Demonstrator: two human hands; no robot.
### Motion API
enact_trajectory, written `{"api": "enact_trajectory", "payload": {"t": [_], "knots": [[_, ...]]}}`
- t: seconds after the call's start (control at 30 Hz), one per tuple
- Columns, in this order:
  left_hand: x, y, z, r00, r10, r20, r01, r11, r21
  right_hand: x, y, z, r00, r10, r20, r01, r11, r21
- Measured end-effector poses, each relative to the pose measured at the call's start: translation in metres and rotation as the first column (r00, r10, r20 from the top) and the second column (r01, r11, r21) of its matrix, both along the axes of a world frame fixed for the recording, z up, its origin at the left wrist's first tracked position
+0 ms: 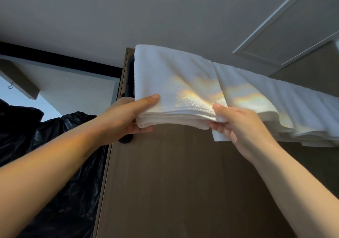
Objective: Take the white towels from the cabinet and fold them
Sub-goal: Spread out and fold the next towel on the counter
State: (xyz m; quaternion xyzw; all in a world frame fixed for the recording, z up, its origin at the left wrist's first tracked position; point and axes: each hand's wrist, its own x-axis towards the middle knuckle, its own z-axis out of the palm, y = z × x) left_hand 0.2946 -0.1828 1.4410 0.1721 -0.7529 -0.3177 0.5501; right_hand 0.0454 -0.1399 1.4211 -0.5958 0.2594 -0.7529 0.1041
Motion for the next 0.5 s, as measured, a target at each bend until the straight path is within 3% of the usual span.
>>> {"api": "enact_trajectory", "payload": {"t": [0.07, 0.1, 0.27, 0.5], "knots": [[0.003, 0.0, 0.0, 1.0, -0.03, 0.005, 0.03, 0.999, 0.011, 0.001, -0.007, 0.0, 0.949, -0.297, -0.102, 0.284, 0.95, -0.127], [0.004, 0.0, 0.0, 0.999, -0.042, 0.001, 0.042, 0.999, 0.018, 0.003, -0.012, 0.0, 0.93, -0.345, -0.126, 0.328, 0.934, -0.14], [0.003, -0.006, -0.001, 0.997, -0.023, -0.069, 0.026, 0.999, 0.044, 0.005, -0.029, -0.003, 0.983, -0.161, -0.091, 0.164, 0.986, 0.03], [0.007, -0.008, -0.007, 0.992, 0.061, -0.112, -0.064, 0.997, -0.03, 0.011, -0.044, -0.008, 0.977, 0.152, 0.147, -0.172, 0.976, 0.136]]}}
